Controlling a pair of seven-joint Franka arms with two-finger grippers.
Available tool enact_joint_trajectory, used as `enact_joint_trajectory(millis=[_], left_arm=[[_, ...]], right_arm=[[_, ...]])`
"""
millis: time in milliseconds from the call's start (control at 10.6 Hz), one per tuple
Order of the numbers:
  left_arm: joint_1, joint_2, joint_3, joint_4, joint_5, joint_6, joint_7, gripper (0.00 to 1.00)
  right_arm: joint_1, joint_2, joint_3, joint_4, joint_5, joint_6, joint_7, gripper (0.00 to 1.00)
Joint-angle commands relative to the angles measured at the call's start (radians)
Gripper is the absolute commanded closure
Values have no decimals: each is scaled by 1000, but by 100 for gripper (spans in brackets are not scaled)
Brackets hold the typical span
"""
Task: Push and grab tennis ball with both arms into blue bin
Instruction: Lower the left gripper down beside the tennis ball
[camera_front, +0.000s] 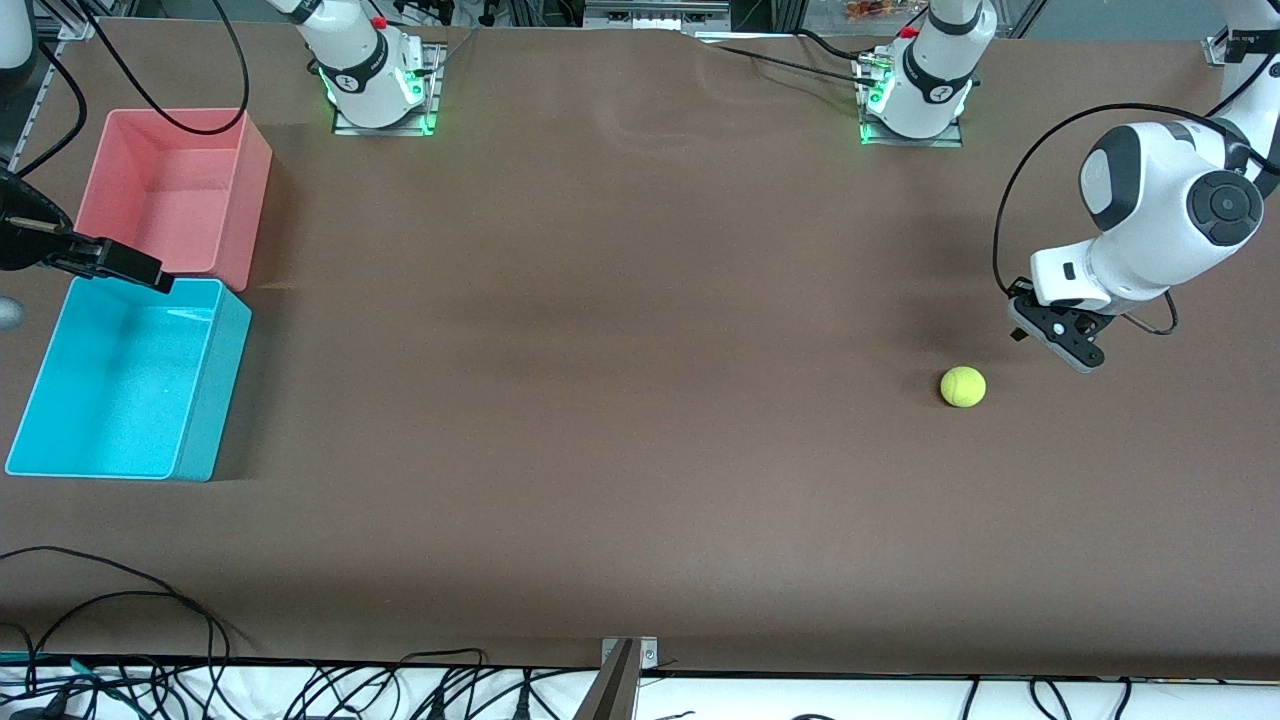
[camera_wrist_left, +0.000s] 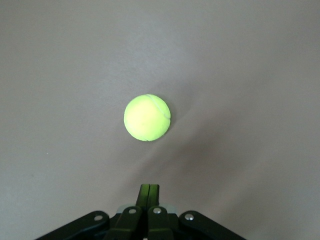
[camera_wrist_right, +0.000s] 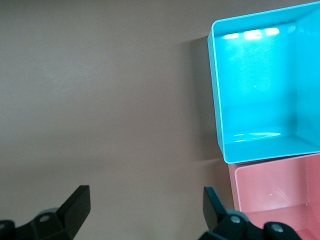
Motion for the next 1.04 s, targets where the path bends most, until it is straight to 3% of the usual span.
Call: enact_joint_trajectory(millis=[0, 471, 942], left_arm=[[19, 13, -1, -22, 12, 16, 159, 100], [40, 73, -1, -55, 17, 91, 493, 100], [83, 218, -1, 19, 9, 225, 699, 100]], right_arm=[[-2, 5, 12, 20, 19, -26, -17, 0], [5, 7, 37, 14, 20, -22, 1, 0], [5, 7, 39, 11, 51, -26, -22, 0]])
